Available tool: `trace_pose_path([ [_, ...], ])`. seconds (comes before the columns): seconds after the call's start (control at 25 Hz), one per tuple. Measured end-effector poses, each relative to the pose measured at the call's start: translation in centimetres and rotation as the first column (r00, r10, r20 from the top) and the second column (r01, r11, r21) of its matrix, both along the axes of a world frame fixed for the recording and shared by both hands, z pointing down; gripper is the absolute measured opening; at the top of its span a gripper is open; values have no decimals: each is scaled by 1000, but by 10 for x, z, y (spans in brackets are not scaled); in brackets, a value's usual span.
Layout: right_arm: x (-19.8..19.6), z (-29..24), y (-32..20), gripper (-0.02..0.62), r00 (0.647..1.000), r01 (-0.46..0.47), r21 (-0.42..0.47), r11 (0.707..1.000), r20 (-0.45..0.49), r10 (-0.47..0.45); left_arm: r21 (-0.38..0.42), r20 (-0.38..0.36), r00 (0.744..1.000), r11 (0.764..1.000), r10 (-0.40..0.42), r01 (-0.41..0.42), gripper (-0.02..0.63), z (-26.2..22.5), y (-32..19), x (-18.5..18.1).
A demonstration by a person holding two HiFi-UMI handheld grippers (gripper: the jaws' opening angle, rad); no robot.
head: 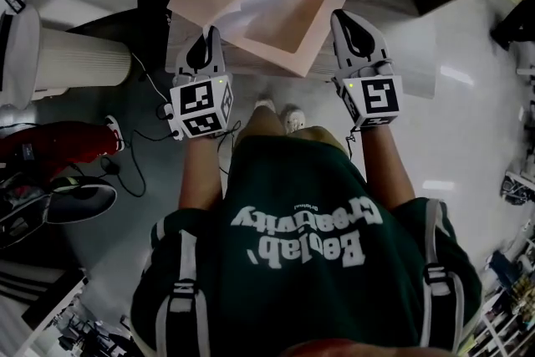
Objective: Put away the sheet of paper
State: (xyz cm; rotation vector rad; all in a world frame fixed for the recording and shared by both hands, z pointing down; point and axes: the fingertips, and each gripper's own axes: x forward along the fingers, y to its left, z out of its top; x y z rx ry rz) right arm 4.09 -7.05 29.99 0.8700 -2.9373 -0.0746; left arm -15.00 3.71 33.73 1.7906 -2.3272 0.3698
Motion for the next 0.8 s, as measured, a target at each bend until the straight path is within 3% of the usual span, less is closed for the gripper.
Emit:
trace_pose_path([
  [0.4,-62,26,-71,34,997,-59,-59,997,-52,56,-119,-40,999,993,11,-16,18,48,-70,-82],
  [0.8,-109,43,-140,34,983,-159,-78,984,-107,150,-322,-86,996,947,-22,-7,18,124,-135,-174],
])
